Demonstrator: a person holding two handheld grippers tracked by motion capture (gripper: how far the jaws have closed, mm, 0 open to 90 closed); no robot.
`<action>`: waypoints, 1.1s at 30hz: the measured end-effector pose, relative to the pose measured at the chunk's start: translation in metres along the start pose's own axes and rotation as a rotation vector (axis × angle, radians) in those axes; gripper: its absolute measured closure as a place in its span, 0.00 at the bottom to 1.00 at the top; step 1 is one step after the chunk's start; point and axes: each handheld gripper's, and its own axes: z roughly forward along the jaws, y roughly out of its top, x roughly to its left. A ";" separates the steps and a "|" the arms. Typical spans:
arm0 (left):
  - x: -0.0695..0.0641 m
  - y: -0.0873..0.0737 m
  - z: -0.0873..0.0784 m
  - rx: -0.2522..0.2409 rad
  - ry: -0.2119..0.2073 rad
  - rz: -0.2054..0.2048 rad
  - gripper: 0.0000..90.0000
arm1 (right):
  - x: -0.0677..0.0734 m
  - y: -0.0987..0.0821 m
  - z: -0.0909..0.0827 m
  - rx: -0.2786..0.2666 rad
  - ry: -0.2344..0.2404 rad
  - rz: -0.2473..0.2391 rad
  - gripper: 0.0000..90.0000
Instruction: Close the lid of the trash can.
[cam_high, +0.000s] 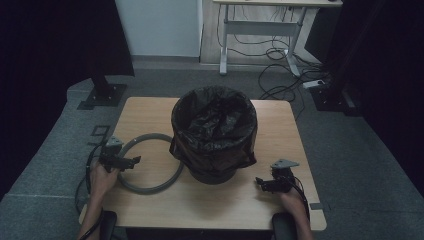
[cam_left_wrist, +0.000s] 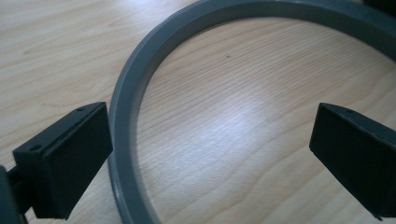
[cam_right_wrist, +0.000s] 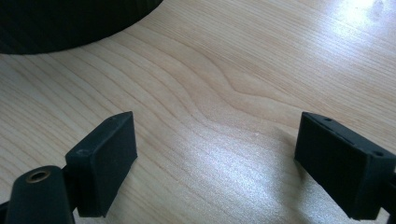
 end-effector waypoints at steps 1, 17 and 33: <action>0.002 -0.001 0.002 0.003 -0.002 -0.006 0.00 | 0.000 0.000 0.000 0.000 0.000 0.000 0.13; 0.013 -0.017 0.026 0.069 0.018 -0.016 0.00 | 0.000 0.000 0.000 0.000 0.000 -0.001 0.13; 0.034 -0.021 0.012 0.015 0.083 -0.086 0.64 | 0.000 0.000 0.000 0.000 0.000 0.001 0.13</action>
